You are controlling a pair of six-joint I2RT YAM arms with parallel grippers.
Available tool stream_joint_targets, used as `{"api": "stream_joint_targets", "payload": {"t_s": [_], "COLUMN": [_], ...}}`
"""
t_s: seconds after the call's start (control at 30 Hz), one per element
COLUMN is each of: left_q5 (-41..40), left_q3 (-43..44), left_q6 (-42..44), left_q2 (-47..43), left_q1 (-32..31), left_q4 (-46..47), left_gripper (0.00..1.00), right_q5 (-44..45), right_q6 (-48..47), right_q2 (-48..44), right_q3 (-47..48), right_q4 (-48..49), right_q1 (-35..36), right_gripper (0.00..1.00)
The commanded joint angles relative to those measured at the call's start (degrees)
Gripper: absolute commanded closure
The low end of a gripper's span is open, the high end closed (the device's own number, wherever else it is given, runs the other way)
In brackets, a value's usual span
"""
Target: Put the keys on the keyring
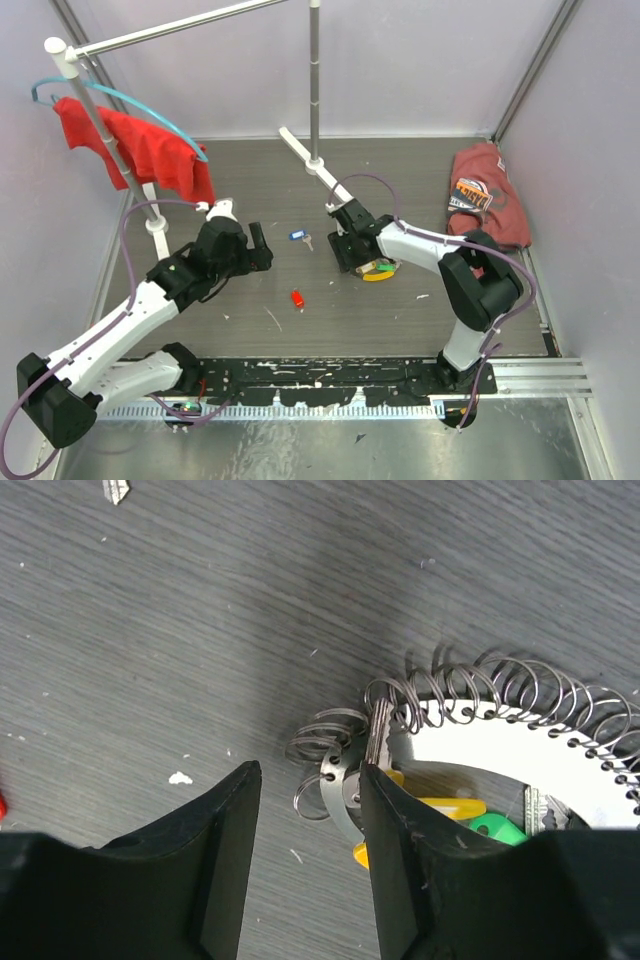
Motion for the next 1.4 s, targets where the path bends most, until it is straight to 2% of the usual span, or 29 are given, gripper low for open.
{"api": "stream_joint_targets", "payload": {"t_s": [0.0,0.1,0.17,0.4,0.7,0.93,0.97,1.0,1.1,1.13,1.23,1.37], "left_q5": [-0.77,-0.33,-0.31,-1.31,-2.31,0.26,0.73,0.70,0.46,0.49,0.60,0.62], "left_q3": [-0.15,-0.26,-0.42,-0.53,0.45,-1.53,-1.80,-1.70,-0.79,-0.77,-0.75,0.09], "left_q6": [-0.41,-0.24,-0.28,-0.62,0.76,1.34,1.67,1.74,2.08,2.24,2.77,3.02], "left_q2": [-0.80,-0.30,-0.17,-0.54,-0.79,-3.64,-3.75,-3.67,-3.27,-3.12,-2.43,-0.37], "left_q1": [-0.10,-0.15,-0.11,-0.08,-0.12,0.01,-0.03,-0.05,0.00,0.02,-0.01,-0.05], "left_q4": [2.05,1.88,1.77,1.86,2.50,9.16,9.83,9.77,8.68,8.56,8.62,7.60], "left_gripper": [0.03,0.03,0.03,0.03,0.01,0.02,0.02,0.02,0.02,0.02,0.02,0.02], "right_q5": [1.95,2.79,3.50,1.00,-1.48,-1.49,-0.83,1.28,5.36,5.42,4.92,4.11], "right_q6": [-0.97,-0.85,-0.84,0.62,1.57,1.48,1.14,0.95,-0.52,-1.55,-4.57,-6.25], "right_q2": [1.52,3.19,4.19,2.65,-3.09,-8.84,-9.15,-9.50,-10.83,-11.13,-12.46,-13.90], "right_q3": [3.08,3.88,4.56,5.35,7.12,7.58,7.86,7.99,7.03,6.60,4.63,1.35], "right_q4": [1.20,1.35,1.37,3.18,3.39,3.28,2.44,1.09,-2.82,-4.33,-7.77,-7.15], "right_q1": [0.50,0.72,0.98,1.49,1.41,1.46,1.46,1.48,1.43,1.51,1.98,3.68], "right_gripper": [0.51,0.56,0.63,0.97,0.99,0.99,0.96,0.88,0.54,0.48,0.41,0.30]}}
